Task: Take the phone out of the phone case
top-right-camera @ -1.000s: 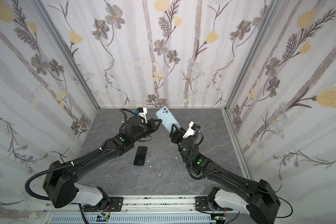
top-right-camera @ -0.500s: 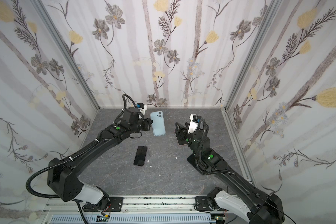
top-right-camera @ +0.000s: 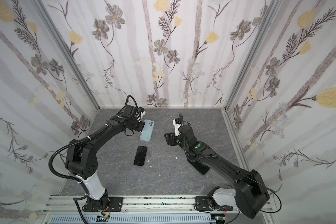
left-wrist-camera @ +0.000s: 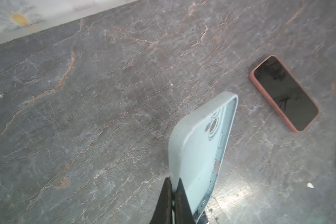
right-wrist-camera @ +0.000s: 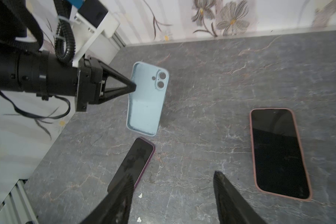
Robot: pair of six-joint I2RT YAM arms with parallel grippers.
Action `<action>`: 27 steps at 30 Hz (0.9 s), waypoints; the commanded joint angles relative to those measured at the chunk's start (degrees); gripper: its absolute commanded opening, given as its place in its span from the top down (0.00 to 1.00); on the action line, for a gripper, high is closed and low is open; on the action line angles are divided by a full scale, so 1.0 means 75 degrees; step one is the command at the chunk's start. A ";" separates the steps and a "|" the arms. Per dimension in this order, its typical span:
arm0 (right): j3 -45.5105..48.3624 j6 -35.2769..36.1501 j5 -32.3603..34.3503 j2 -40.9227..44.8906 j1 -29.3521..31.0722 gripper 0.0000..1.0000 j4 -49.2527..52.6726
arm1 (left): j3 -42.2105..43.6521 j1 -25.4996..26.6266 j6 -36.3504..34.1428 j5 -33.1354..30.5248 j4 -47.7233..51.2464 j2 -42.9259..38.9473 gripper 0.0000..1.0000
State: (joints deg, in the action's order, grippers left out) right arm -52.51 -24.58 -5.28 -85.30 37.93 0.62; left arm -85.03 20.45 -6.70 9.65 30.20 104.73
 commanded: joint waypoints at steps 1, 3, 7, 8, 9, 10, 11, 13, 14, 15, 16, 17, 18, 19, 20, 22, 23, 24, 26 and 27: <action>-0.0440 -0.0028 -0.0726 -0.0734 0.0239 0.33 0.0216 | -0.0437 -0.0339 -0.0634 0.0379 0.0422 0.0485 1.00; -0.0725 -0.0179 -0.0767 -0.1285 0.0355 0.33 0.0212 | -0.0697 -0.0553 -0.0654 0.0755 0.0520 0.0781 1.00; -0.0999 -0.0536 -0.0958 -0.1712 0.0413 0.33 0.0030 | -0.1173 -0.0922 -0.0590 0.1503 0.0756 0.1312 1.00; -0.1020 -0.0594 -0.0981 -0.1780 0.0421 0.33 -0.0016 | -0.1251 -0.0987 -0.0526 0.1654 0.0783 0.1431 1.00; -0.1026 -0.0625 -0.0983 -0.1816 0.0424 0.33 -0.0023 | -0.1307 -0.1060 -0.0476 0.1824 0.0816 0.1525 1.00; -0.1042 -0.0637 -0.0987 -0.1862 0.0416 0.33 -0.0020 | -0.1367 -0.1104 -0.0430 0.2000 0.0856 0.1640 1.00; -0.1049 -0.0638 -0.0961 -0.1915 0.0415 0.33 0.0017 | -0.1438 -0.1158 -0.0408 0.2120 0.0914 0.1752 1.00; -0.1061 -0.0648 -0.0873 -0.1973 0.0409 0.33 0.0091 | -0.1540 -0.1211 -0.0346 0.2220 0.1013 0.1964 1.00; -0.1050 -0.0649 -0.0856 -0.1980 0.0403 0.33 0.0104 | -0.1631 -0.1241 -0.0310 0.2235 0.1056 0.2071 1.00; -0.1049 -0.0665 -0.0865 -0.2009 0.0403 0.33 0.0115 | -0.1698 -0.1269 -0.0254 0.2333 0.1116 0.2184 1.00; -0.1049 -0.0678 -0.0866 -0.2029 0.0399 0.33 0.0121 | -0.1760 -0.1299 -0.0199 0.2454 0.1137 0.2286 1.00; -0.1049 -0.0688 -0.0861 -0.2022 0.0396 0.33 0.0128 | -0.1828 -0.1327 -0.0124 0.2508 0.1145 0.2374 1.00; -0.1049 -0.0709 -0.0849 -0.2030 0.0400 0.33 0.0139 | -0.1873 -0.1340 -0.0053 0.2502 0.1159 0.2468 1.00; -0.1054 -0.0718 -0.0833 -0.2033 0.0396 0.33 0.0150 | -0.1918 -0.1361 0.0007 0.2497 0.1174 0.2552 1.00; -0.1061 -0.0723 -0.0805 -0.2039 0.0394 0.34 0.0173 | -0.1964 -0.1378 0.0069 0.2491 0.1166 0.2656 1.00; -0.1061 -0.0731 -0.0772 -0.2049 0.0394 0.34 0.0209 | -0.2052 -0.1414 0.0249 0.2347 0.1175 0.2856 1.00; -0.1061 -0.0730 -0.0760 -0.2041 0.0397 0.34 0.0222 | -0.2096 -0.1425 0.0314 0.2317 0.1179 0.2957 1.00; -0.1049 -0.0722 -0.0742 -0.2034 0.0392 0.34 0.0239 | -0.2129 -0.1424 0.0323 0.2302 0.1187 0.3023 1.00; -0.1049 -0.0716 -0.0736 -0.2033 0.0392 0.34 0.0268 | -0.2216 -0.1426 0.0367 0.2300 0.1183 0.3170 0.95; -0.1043 -0.0719 -0.0726 -0.2033 0.0392 0.34 0.0286 | -0.2261 -0.1425 0.0393 0.2304 0.1186 0.3222 0.94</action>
State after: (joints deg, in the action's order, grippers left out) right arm -59.99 -29.54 -11.62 -100.20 40.91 2.79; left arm -100.88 9.74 -4.82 26.57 38.39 127.96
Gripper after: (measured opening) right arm 0.664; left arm 0.053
